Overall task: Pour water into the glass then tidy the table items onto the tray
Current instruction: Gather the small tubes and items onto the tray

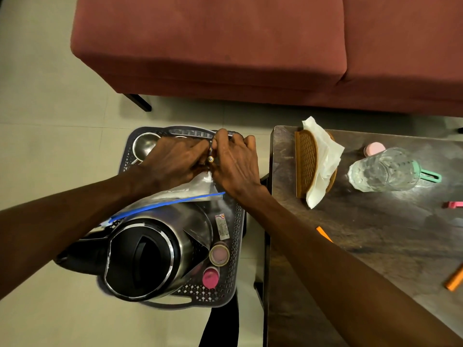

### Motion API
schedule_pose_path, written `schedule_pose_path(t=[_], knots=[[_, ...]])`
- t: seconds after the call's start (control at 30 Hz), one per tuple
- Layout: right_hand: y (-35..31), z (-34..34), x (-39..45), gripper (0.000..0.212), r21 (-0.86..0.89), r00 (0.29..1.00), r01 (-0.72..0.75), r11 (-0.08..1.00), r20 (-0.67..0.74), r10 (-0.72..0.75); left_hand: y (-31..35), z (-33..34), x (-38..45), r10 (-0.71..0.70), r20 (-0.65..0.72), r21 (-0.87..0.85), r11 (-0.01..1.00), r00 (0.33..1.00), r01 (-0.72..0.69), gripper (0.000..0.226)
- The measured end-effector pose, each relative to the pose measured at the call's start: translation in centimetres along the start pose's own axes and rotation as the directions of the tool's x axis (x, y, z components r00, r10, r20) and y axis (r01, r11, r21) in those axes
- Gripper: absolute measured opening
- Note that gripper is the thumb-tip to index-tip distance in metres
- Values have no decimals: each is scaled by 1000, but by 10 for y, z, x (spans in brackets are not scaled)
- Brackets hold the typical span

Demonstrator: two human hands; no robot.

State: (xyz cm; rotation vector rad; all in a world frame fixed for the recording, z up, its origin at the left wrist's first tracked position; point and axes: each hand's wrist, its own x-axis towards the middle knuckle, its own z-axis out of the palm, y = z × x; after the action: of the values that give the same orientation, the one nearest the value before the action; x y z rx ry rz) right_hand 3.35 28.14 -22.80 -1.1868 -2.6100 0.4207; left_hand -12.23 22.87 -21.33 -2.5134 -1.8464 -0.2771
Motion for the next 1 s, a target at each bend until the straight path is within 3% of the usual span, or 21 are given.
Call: schedule_pose_path(t=[0.73,1.0], knots=[[5,1,-1,46,-6,1000,9,1000,0,-9,-1,2,4,-34,-1,-7,999,999,34,39],[8,-3,-2,46,15,998,-3,1000,71,2,-4,-1,-1,-68,62,-49,996,996,71,43]])
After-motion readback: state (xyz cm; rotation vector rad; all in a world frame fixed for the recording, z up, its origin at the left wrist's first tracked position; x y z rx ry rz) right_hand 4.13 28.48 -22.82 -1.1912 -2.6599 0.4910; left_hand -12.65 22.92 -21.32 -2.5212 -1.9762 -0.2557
